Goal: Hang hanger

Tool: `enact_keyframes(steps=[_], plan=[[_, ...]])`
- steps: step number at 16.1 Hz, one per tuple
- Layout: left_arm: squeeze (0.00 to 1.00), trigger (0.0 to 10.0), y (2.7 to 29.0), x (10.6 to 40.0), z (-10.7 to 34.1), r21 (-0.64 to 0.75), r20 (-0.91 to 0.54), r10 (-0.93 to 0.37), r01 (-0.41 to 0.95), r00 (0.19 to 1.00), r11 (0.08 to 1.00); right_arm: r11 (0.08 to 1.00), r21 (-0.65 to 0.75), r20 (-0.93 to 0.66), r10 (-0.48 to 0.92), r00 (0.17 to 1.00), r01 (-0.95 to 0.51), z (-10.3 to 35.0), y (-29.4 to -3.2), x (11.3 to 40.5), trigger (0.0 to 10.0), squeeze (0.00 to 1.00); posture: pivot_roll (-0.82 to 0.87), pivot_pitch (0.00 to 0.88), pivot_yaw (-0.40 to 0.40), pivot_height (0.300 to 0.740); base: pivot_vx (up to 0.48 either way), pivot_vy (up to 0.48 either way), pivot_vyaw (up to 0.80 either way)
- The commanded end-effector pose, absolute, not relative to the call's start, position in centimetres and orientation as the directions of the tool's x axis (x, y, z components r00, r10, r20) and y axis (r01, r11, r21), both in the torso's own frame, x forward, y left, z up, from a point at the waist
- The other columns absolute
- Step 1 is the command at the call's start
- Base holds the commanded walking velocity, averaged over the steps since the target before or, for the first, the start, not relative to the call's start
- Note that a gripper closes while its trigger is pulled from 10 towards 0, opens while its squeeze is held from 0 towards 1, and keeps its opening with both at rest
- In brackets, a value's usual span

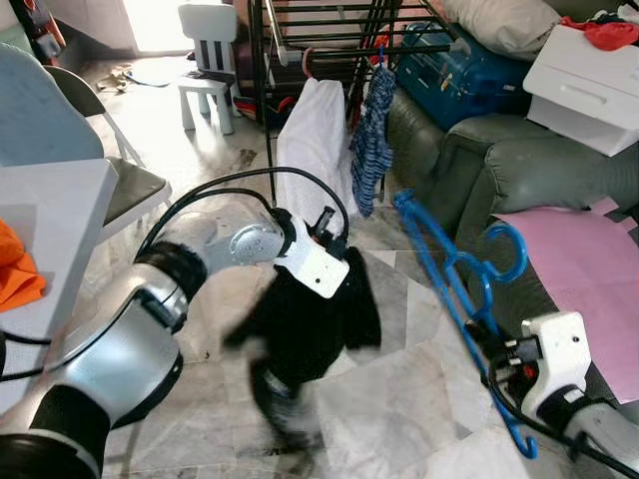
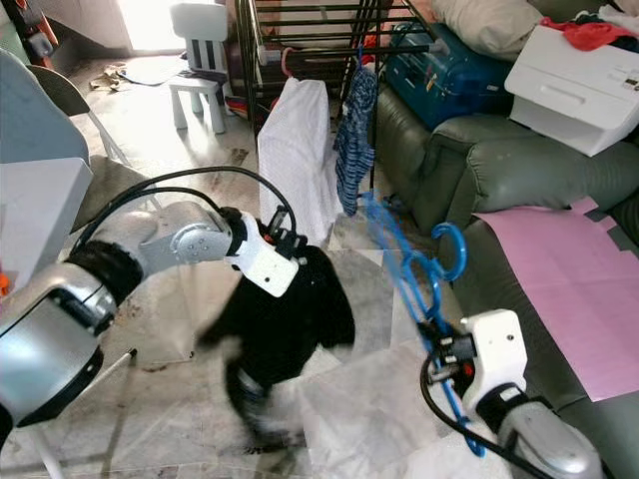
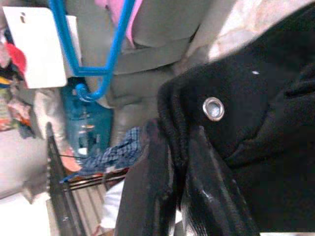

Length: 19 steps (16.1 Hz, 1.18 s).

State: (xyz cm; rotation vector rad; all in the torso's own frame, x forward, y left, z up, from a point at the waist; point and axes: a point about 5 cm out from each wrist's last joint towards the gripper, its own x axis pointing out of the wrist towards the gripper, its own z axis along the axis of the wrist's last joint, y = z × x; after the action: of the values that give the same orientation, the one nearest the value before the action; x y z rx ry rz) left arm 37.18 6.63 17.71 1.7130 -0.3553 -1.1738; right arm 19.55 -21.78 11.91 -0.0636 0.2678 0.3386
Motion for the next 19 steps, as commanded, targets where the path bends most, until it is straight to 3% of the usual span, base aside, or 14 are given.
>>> enact_keyframes(steps=[1,4,19], plan=[[0.0,10.0,6.3,37.5,18.69,0.855,-0.509,-0.698,0.206,0.503,-0.476,0.924,-0.02,-0.253,0.364,0.896,-0.381,12.99,-21.69,19.29,10.0,0.0,0.01,0.0,-0.023,0.74,0.0,0.0,0.0],[0.0,10.0,6.28,37.92,18.9,0.866,-0.477,-0.695,0.155,0.538,-0.475,0.89,-0.01,-0.298,0.433,0.851,-0.456,13.64,-21.94,18.41,10.0,0.0,0.01,0.0,-0.024,0.74,0.0,0.0,0.0],[0.0,10.0,6.28,37.92,18.9,0.866,-0.477,-0.695,0.155,0.538,-0.475,0.89,-0.01,-0.298,0.433,0.851,-0.456,13.64,-21.94,18.41,10.0,0.0,0.01,0.0,-0.024,0.74,0.0,0.0,0.0]])
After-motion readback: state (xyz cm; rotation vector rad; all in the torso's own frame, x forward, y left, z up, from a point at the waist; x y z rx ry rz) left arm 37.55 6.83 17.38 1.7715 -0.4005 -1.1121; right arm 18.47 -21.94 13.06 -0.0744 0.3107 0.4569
